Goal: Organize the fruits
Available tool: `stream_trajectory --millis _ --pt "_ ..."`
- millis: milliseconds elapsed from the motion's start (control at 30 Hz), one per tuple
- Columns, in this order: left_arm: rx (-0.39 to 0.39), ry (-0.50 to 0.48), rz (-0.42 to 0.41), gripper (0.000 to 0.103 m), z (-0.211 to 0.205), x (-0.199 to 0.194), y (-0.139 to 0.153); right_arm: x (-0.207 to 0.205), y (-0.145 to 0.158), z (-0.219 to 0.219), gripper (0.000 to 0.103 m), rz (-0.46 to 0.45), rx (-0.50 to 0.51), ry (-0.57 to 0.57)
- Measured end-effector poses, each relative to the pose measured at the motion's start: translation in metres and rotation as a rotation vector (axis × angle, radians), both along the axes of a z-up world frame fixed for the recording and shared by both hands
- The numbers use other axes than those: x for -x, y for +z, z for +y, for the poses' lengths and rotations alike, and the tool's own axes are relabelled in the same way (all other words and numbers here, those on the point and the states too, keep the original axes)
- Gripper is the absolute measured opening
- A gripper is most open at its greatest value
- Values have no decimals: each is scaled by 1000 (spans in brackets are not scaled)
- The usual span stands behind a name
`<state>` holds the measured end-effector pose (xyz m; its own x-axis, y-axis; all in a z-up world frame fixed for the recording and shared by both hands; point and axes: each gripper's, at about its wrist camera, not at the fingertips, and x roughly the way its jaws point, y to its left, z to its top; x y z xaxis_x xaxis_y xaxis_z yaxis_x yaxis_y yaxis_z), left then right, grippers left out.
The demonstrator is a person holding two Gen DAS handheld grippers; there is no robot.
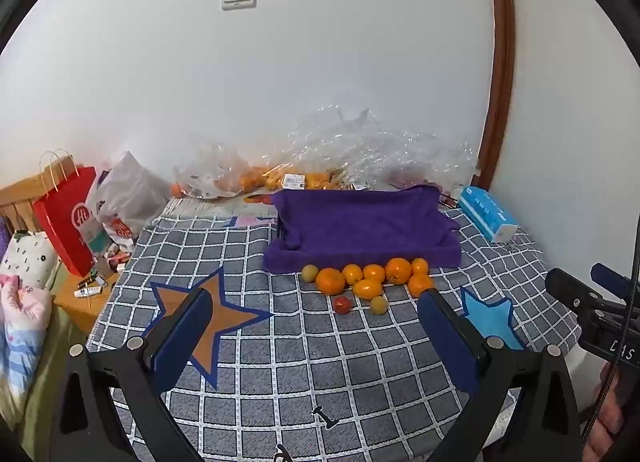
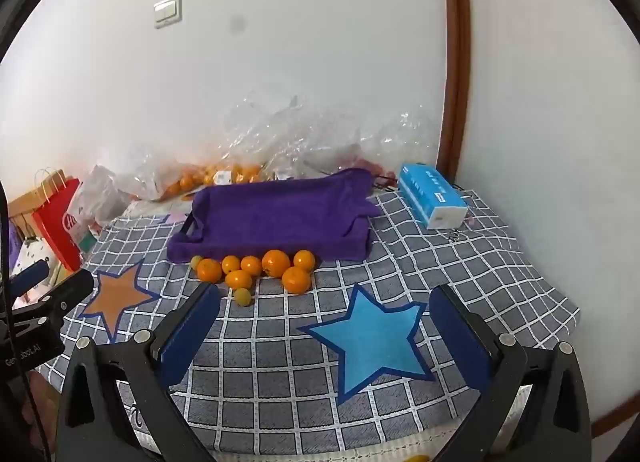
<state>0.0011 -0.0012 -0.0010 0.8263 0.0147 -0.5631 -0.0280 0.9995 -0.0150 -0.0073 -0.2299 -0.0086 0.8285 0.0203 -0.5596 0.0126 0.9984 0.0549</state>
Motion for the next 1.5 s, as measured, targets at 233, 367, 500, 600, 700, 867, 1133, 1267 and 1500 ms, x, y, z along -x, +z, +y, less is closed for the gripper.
stream_trajectory --millis 233,367,500,600,700,867,1133,1267,1500 --pt "-3 -3 -28 103 -5 9 11 20 6 -1 103 -12 -28 7" --pt "8 3 -34 103 -4 15 9 15 7 -2 103 2 -27 -1" --pt "17 7 -39 103 -3 15 10 20 8 0 103 -7 -18 4" --pt "24 17 -46 103 -1 15 12 21 11 0 103 -10 -12 7" --pt "27 19 -52 103 -1 14 13 21 12 0 103 -17 -14 3" --pt "37 25 -46 103 0 12 13 19 11 -1 103 -11 -29 2" --pt "36 24 -41 103 -1 14 9 20 8 0 103 -10 -33 4" --pt "49 7 -34 103 0 15 7 23 8 2 103 -18 -23 4" --pt "53 -32 -15 103 4 20 7 22 5 0 103 -17 -15 -25"
